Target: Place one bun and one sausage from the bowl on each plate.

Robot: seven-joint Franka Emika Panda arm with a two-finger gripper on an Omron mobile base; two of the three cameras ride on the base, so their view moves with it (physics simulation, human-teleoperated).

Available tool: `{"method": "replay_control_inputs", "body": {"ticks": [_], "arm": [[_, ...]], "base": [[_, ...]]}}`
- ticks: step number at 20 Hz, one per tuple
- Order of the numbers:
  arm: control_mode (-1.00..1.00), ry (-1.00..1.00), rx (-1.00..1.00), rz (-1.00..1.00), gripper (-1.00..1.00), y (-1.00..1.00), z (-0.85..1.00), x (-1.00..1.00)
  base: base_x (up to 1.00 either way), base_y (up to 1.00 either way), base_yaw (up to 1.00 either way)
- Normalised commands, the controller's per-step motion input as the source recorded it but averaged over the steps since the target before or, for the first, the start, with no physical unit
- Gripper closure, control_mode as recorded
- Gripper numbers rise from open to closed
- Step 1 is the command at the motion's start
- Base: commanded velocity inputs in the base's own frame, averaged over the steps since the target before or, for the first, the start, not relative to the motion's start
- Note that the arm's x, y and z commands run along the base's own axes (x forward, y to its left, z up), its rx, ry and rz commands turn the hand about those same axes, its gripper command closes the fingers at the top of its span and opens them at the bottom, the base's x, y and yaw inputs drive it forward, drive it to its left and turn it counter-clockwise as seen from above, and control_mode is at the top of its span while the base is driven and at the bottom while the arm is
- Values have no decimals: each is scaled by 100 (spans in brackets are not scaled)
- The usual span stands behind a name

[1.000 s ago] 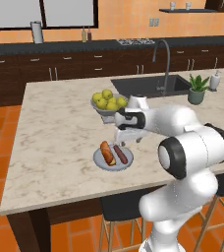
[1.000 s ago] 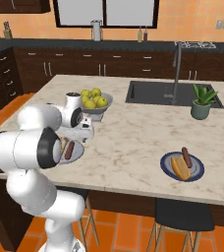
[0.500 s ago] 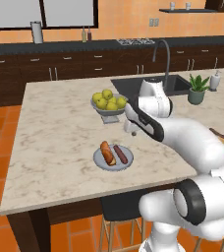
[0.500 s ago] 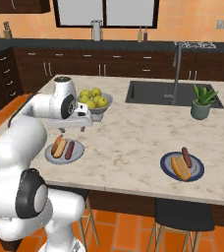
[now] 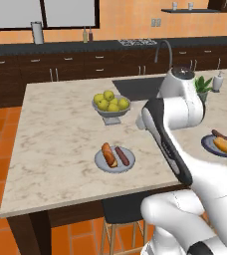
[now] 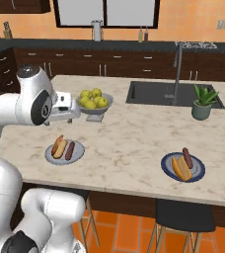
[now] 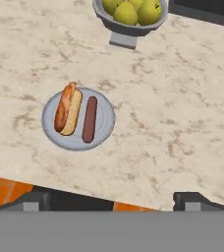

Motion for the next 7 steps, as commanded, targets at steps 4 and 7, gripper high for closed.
{"method": "replay_control_inputs", "body": {"ticks": [4, 7], "arm": [[-100, -26, 0, 0, -100, -2, 53, -87], [-100, -7, 0, 0, -100, 0, 4, -45]], "base": [[0, 0, 0], [0, 0, 0]]}}
